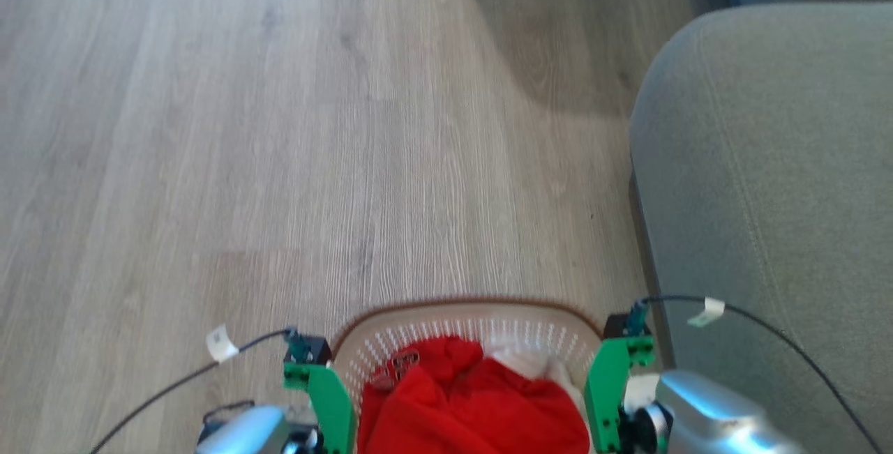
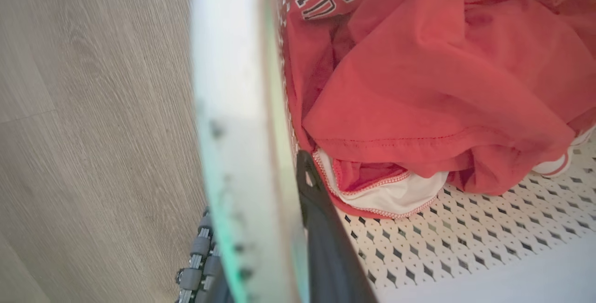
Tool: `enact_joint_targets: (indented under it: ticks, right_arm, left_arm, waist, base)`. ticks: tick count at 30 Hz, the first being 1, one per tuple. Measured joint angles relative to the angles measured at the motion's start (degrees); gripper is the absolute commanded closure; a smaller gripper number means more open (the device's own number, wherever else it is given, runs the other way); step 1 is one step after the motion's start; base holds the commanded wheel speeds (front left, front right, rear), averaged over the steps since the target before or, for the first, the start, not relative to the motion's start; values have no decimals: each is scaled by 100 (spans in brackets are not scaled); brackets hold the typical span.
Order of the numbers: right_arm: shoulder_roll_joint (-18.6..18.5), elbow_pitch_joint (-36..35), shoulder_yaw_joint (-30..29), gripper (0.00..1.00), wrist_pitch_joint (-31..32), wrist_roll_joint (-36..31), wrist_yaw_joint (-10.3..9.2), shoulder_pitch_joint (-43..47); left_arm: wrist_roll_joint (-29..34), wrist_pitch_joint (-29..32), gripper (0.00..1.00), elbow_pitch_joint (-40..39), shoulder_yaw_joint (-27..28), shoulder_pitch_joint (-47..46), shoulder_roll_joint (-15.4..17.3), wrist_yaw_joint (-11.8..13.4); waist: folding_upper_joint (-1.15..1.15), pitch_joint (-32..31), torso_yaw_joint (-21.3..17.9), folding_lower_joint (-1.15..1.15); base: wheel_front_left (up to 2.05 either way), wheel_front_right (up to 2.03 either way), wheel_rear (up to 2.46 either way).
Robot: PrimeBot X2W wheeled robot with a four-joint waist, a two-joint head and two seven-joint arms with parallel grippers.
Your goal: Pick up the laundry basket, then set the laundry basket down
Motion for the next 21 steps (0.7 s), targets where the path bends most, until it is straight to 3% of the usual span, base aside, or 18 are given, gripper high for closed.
enact_joint_targets:
  ticks: [8, 21]
  right_arm:
    - [32, 57, 198, 100, 34, 169, 0, 266]
    - [63, 115, 377, 100, -19, 379, 0, 265]
  left_arm:
    - [-130, 49, 100, -23, -45, 329, 22, 0]
    - [-203, 47, 100, 34, -111, 327, 20, -1]
  waist:
    - [0, -378, 71, 0]
    - [0, -398, 104, 0]
  base:
    - [0, 0, 0]
    - [0, 0, 0]
